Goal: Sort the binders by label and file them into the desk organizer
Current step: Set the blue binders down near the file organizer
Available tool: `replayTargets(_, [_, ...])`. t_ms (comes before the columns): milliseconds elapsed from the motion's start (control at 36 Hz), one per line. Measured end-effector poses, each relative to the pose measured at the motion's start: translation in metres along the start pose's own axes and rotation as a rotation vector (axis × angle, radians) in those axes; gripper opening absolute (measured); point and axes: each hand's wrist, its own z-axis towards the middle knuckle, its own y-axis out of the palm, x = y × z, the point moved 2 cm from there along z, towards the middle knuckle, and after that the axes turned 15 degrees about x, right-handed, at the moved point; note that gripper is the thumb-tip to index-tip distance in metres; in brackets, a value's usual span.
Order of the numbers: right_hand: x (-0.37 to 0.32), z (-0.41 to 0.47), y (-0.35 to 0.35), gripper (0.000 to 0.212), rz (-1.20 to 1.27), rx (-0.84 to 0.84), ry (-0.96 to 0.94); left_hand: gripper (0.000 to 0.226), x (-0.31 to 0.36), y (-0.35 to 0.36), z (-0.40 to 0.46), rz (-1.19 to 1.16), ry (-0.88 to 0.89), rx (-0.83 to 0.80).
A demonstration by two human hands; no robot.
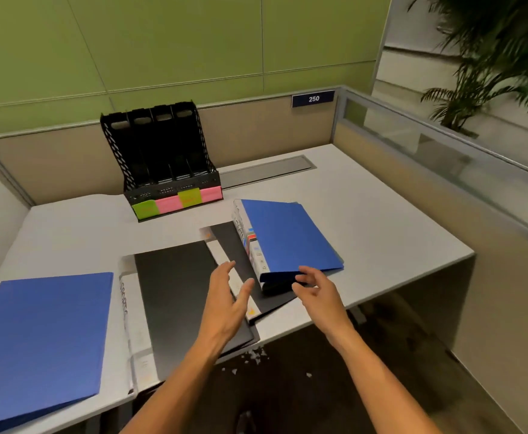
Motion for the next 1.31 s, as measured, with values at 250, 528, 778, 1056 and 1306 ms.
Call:
replayTargets(250, [-0.002, 0.070, -0.030, 0.051, -0.096, 0.026, 0.013, 0.063, 0.017, 0.048, 0.038, -0.055, -0.127, -0.064])
replayTargets(528, [0.011, 0.143, -0.023, 0.074, -0.202, -0.012, 0.114, 0.061, 0.007, 0.097, 0.092, -0.104, -0.230, -0.081])
replayTargets(778, [0.040, 0.208, -0.002, 0.079, -0.425, 0.041, 0.261, 0.106, -0.025, 0.134, 0.137, -0.152, -0.674, -0.026])
replayTargets(1056, [0.051, 0.244, 0.014, 0.089, -0.768, -0.030, 0.261, 0.094, -0.043, 0.154, 0.158, -0.348, -0.898, -0.029])
replayTargets(1306, [0.061, 0.258, 0.000, 0.093, -0.759, -0.096, 0.320, 0.052, -0.044, 0.164, 0.159, -0.438, -1.009, -0.067])
